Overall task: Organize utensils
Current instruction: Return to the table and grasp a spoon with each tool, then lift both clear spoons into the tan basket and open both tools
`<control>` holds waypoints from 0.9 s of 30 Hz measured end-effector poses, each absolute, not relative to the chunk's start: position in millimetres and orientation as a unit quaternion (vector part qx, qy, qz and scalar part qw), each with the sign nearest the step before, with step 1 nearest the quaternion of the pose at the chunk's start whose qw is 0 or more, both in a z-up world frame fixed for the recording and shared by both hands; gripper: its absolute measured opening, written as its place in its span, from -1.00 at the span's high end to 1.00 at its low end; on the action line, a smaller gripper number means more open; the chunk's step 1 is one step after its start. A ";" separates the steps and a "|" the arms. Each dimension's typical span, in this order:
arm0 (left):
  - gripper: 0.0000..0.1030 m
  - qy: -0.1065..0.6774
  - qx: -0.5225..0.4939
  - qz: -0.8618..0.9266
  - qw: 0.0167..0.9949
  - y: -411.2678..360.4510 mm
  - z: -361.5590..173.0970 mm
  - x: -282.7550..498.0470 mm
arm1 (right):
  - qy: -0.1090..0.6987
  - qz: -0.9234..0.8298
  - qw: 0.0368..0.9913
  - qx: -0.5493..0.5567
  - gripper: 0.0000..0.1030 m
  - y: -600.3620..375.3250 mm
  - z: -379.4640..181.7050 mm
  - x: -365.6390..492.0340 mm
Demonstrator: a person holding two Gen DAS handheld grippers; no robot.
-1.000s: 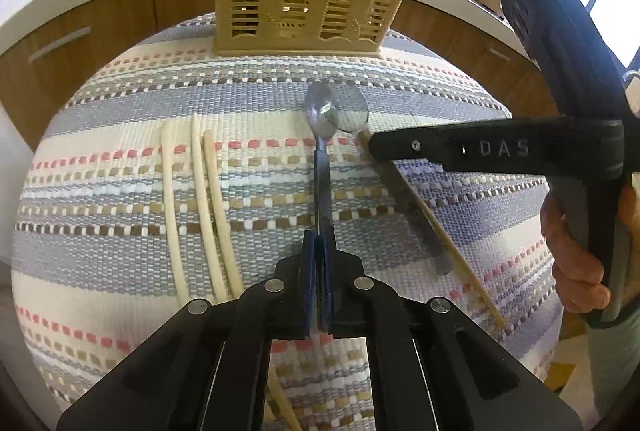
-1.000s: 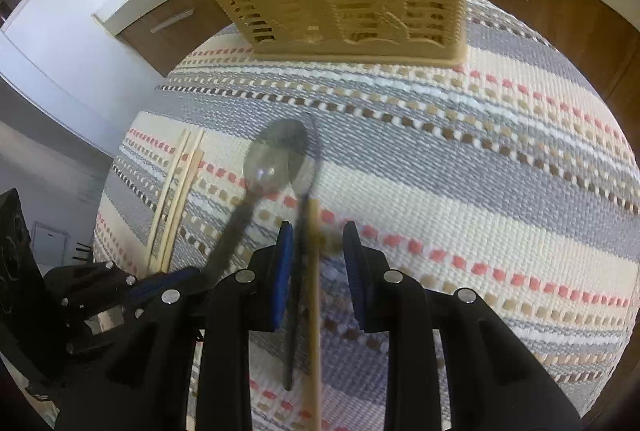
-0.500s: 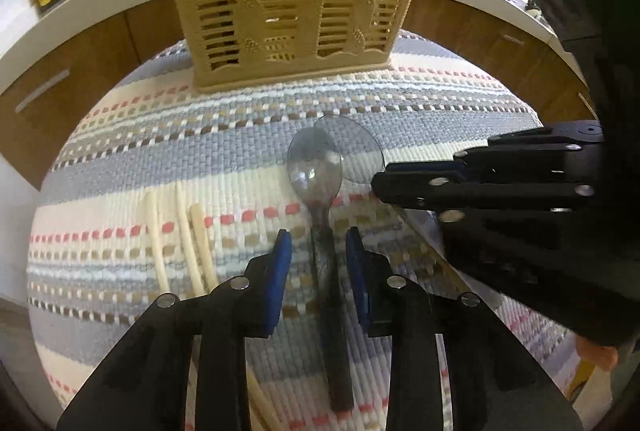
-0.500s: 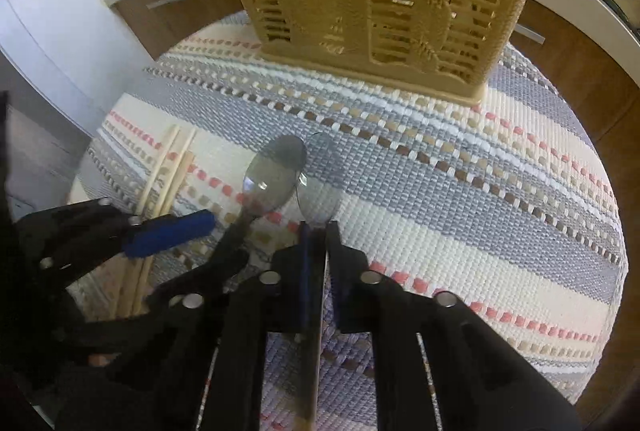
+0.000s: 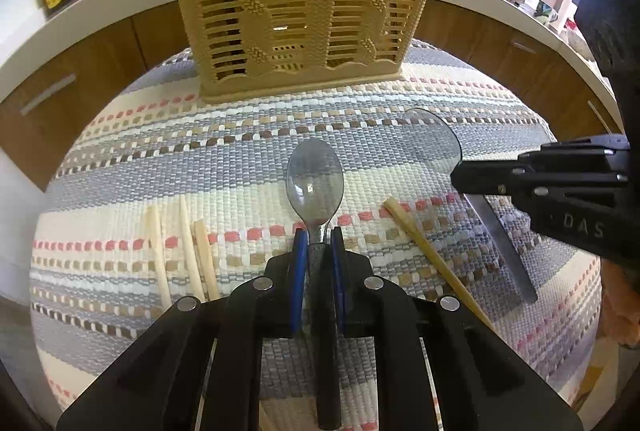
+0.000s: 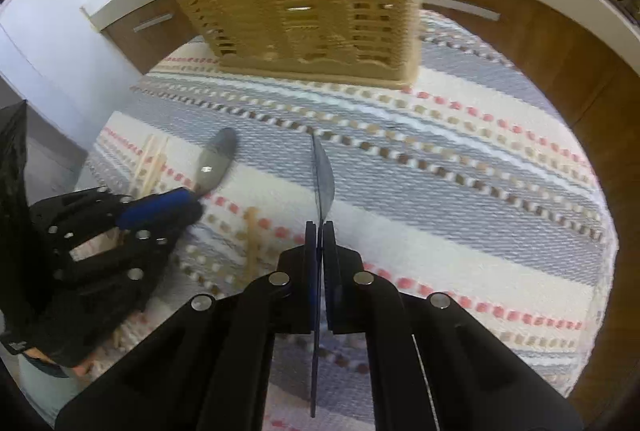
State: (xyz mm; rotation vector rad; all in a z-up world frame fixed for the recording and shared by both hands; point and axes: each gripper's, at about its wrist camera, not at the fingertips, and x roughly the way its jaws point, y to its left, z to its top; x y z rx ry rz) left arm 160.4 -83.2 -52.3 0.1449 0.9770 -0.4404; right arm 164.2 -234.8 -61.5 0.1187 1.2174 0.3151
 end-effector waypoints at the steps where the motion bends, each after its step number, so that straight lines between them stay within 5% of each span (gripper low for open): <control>1: 0.81 0.464 0.073 -0.210 0.857 -83.0 -52.0 159.3 | 0.568 0.153 0.806 0.062 0.94 -237.7 -61.0 163.7; 10: 0.79 0.463 0.067 -0.221 0.856 -76.8 -52.7 160.3 | 0.573 0.146 0.804 0.065 0.78 -257.0 -60.0 161.7; 14: 0.79 0.462 0.069 -0.222 0.856 -75.7 -52.5 158.6 | 0.578 0.152 0.799 0.069 0.42 -254.0 -63.0 164.1; 20: 0.79 0.464 0.069 -0.222 0.855 -76.2 -51.8 159.3 | 0.582 0.128 0.803 0.029 0.43 -233.0 -63.0 166.9; 24: 0.80 0.457 0.085 -0.207 0.861 -81.9 -52.0 156.1 | 0.577 0.113 0.808 -0.037 0.81 -213.8 -62.1 163.9; 27: 0.81 0.444 0.100 -0.193 0.869 -87.5 -51.3 150.4 | 0.567 0.129 0.813 -0.030 0.81 -214.4 -56.1 161.6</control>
